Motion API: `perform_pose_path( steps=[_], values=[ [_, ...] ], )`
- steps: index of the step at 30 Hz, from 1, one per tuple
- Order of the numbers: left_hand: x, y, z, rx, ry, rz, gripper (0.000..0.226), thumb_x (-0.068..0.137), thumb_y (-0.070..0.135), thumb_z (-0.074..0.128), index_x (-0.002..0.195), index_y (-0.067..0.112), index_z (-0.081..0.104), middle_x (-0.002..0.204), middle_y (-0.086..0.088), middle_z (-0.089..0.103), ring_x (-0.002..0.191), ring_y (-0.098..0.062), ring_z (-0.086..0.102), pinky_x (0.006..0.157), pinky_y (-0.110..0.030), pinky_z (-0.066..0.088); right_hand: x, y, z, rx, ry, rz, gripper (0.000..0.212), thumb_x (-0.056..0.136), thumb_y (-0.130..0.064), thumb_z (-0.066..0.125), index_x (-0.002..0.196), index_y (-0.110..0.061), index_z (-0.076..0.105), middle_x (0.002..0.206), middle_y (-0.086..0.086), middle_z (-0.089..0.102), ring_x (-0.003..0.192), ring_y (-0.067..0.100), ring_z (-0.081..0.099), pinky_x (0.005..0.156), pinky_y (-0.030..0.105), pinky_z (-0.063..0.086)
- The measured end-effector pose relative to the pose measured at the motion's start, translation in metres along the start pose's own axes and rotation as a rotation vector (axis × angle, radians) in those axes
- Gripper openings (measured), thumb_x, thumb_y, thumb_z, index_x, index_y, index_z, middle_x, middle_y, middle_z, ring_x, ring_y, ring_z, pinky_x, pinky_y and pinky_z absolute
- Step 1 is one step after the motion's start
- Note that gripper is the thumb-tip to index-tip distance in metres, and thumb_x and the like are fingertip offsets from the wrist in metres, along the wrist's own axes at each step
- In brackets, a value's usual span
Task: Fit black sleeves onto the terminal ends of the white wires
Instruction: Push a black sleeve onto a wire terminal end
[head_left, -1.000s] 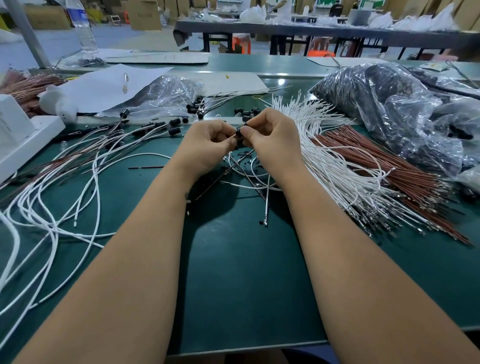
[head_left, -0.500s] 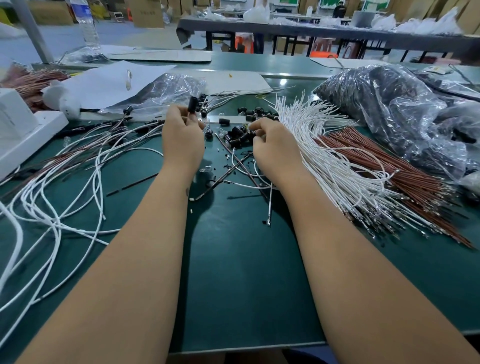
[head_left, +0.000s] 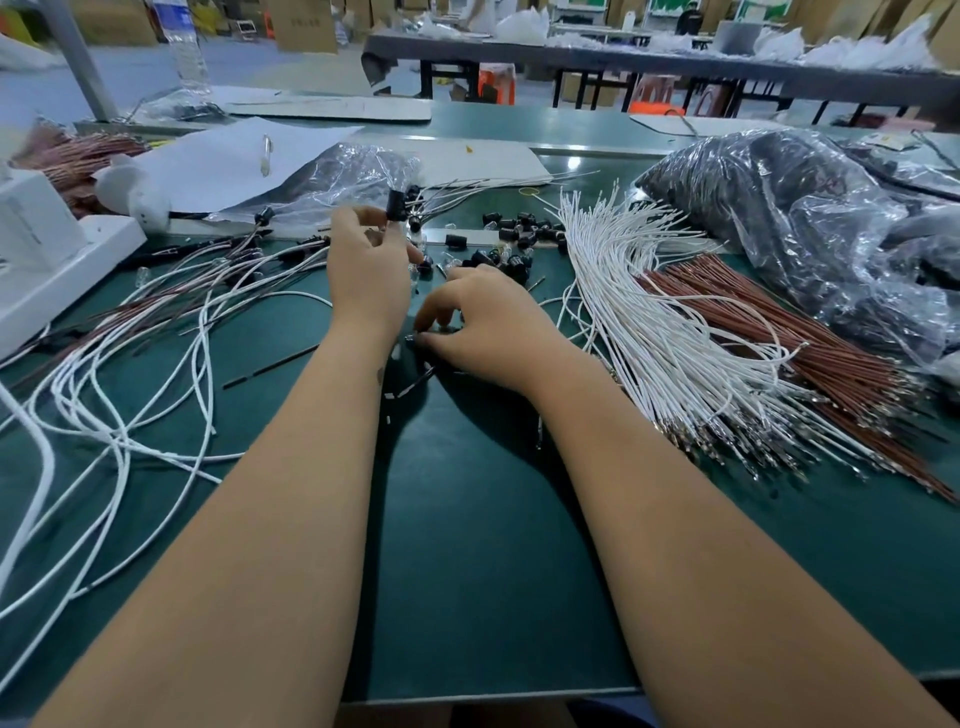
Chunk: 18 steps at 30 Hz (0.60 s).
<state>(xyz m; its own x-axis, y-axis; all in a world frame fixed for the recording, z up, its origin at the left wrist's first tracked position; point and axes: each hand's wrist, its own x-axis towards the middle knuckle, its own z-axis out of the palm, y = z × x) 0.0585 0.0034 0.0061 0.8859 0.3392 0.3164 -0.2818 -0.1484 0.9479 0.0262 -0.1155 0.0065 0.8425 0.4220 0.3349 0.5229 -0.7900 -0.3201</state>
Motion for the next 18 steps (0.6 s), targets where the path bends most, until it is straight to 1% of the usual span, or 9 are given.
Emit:
perform_pose_path(
  steps=[1, 4, 7, 9, 12, 13, 15, 17, 18],
  values=[
    [-0.001, 0.000, 0.001, -0.001, -0.023, 0.008, 0.005, 0.098, 0.013, 0.047, 0.099, 0.016, 0.043, 0.072, -0.001, 0.061, 0.041, 0.004, 0.043, 0.047, -0.012, 0.034, 0.000, 0.000, 0.000, 0.019, 0.003, 0.006, 0.013, 0.084, -0.028, 0.067, 0.094, -0.026, 0.074, 0.088, -0.002, 0.058, 0.091, 0.017, 0.047, 0.081, 0.030, 0.042],
    [-0.001, 0.000, 0.001, 0.030, -0.087, -0.004, 0.004, 0.098, 0.015, 0.049, 0.095, 0.015, 0.046, 0.070, 0.000, 0.061, 0.044, 0.000, 0.043, 0.051, -0.019, 0.035, -0.001, 0.000, 0.000, 0.143, 0.053, 0.048, 0.016, 0.079, -0.011, 0.064, 0.092, -0.016, 0.072, 0.086, 0.001, 0.065, 0.079, 0.015, 0.053, 0.074, 0.029, 0.046],
    [0.000, -0.002, 0.001, 0.041, -0.129, -0.010, 0.009, 0.097, 0.016, 0.050, 0.089, 0.017, 0.049, 0.070, 0.000, 0.062, 0.047, -0.005, 0.042, 0.052, -0.023, 0.035, -0.002, 0.004, -0.003, 0.277, 0.160, 0.136, 0.016, 0.078, -0.004, 0.062, 0.088, -0.012, 0.070, 0.077, 0.000, 0.065, 0.072, 0.015, 0.060, 0.068, 0.026, 0.048],
    [0.000, -0.003, 0.001, 0.020, -0.150, -0.010, 0.012, 0.095, 0.016, 0.053, 0.084, 0.020, 0.051, 0.069, 0.000, 0.063, 0.048, -0.006, 0.042, 0.053, -0.024, 0.035, -0.004, 0.007, -0.006, 0.345, 0.213, 0.187, 0.015, 0.077, -0.004, 0.063, 0.086, -0.014, 0.068, 0.073, 0.000, 0.065, 0.069, 0.015, 0.060, 0.067, 0.026, 0.048],
    [-0.001, -0.003, 0.001, -0.007, -0.202, 0.005, 0.014, 0.093, 0.015, 0.057, 0.080, 0.021, 0.058, 0.069, 0.000, 0.065, 0.045, -0.001, 0.043, 0.053, -0.021, 0.036, -0.004, 0.010, -0.009, 0.428, 0.267, 0.236, 0.012, 0.080, -0.006, 0.063, 0.086, -0.014, 0.069, 0.068, 0.001, 0.064, 0.062, 0.011, 0.055, 0.063, 0.025, 0.045],
    [-0.002, -0.003, 0.001, -0.026, -0.227, 0.004, 0.014, 0.092, 0.014, 0.058, 0.079, 0.020, 0.060, 0.069, 0.000, 0.065, 0.045, -0.001, 0.042, 0.051, -0.019, 0.035, -0.003, 0.011, -0.010, 0.444, 0.289, 0.249, 0.011, 0.082, -0.006, 0.062, 0.086, -0.013, 0.070, 0.066, -0.003, 0.062, 0.060, 0.007, 0.052, 0.061, 0.022, 0.043],
    [-0.003, -0.002, 0.001, -0.069, -0.274, -0.025, 0.016, 0.091, 0.012, 0.060, 0.078, 0.019, 0.065, 0.068, 0.001, 0.066, 0.045, -0.004, 0.039, 0.046, -0.017, 0.034, -0.002, 0.013, -0.013, 0.479, 0.340, 0.285, 0.007, 0.090, -0.010, 0.059, 0.089, -0.012, 0.066, 0.069, -0.008, 0.058, 0.061, 0.003, 0.049, 0.061, 0.017, 0.041],
    [-0.003, -0.001, 0.001, -0.083, -0.326, -0.079, 0.017, 0.091, 0.010, 0.059, 0.079, 0.018, 0.068, 0.067, 0.002, 0.068, 0.046, -0.007, 0.037, 0.043, -0.016, 0.032, -0.001, 0.015, -0.016, 0.552, 0.393, 0.328, 0.008, 0.098, -0.017, 0.053, 0.093, -0.014, 0.059, 0.074, -0.009, 0.054, 0.063, 0.001, 0.047, 0.057, 0.008, 0.039],
    [-0.003, 0.000, 0.001, -0.077, -0.353, -0.103, 0.017, 0.091, 0.010, 0.059, 0.080, 0.017, 0.069, 0.068, 0.001, 0.069, 0.047, -0.007, 0.038, 0.042, -0.015, 0.031, -0.001, 0.017, -0.018, 0.589, 0.412, 0.354, 0.010, 0.100, -0.019, 0.049, 0.095, -0.014, 0.055, 0.075, -0.008, 0.053, 0.064, 0.001, 0.046, 0.055, 0.006, 0.038]
  ],
)
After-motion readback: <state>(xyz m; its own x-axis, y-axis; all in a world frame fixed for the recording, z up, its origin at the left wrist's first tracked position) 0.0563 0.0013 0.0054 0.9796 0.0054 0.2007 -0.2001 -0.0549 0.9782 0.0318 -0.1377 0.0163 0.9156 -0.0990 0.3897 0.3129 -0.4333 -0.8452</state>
